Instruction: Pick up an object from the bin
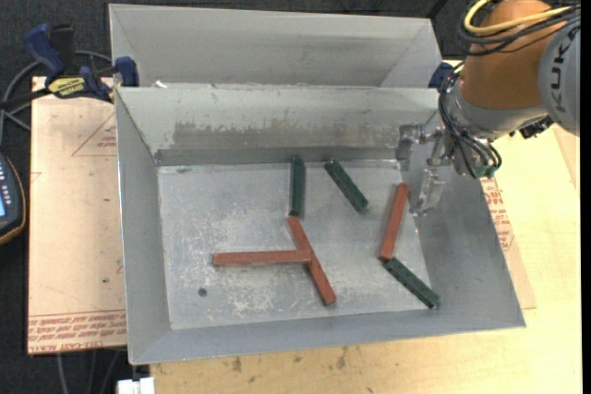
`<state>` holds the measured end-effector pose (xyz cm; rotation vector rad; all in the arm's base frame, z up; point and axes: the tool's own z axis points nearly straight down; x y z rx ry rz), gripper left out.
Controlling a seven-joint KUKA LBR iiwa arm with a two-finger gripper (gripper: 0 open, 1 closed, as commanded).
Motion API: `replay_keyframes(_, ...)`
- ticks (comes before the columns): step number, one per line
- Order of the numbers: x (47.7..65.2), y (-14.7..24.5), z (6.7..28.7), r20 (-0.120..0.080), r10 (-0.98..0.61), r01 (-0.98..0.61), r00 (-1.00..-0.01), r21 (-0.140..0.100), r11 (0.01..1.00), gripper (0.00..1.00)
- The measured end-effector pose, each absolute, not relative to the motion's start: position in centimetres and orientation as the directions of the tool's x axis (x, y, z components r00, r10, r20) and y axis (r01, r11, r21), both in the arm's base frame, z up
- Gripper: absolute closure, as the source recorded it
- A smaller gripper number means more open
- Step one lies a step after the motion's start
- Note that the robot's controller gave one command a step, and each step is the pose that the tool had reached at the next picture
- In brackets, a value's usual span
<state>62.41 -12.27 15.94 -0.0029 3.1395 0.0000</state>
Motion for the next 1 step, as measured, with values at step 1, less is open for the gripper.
replay_keyframes(1, 62.45, -14.97, 6.69, 0.001, -0.174, -0.174, -0.985, 0.002, 0.985, 0.0)
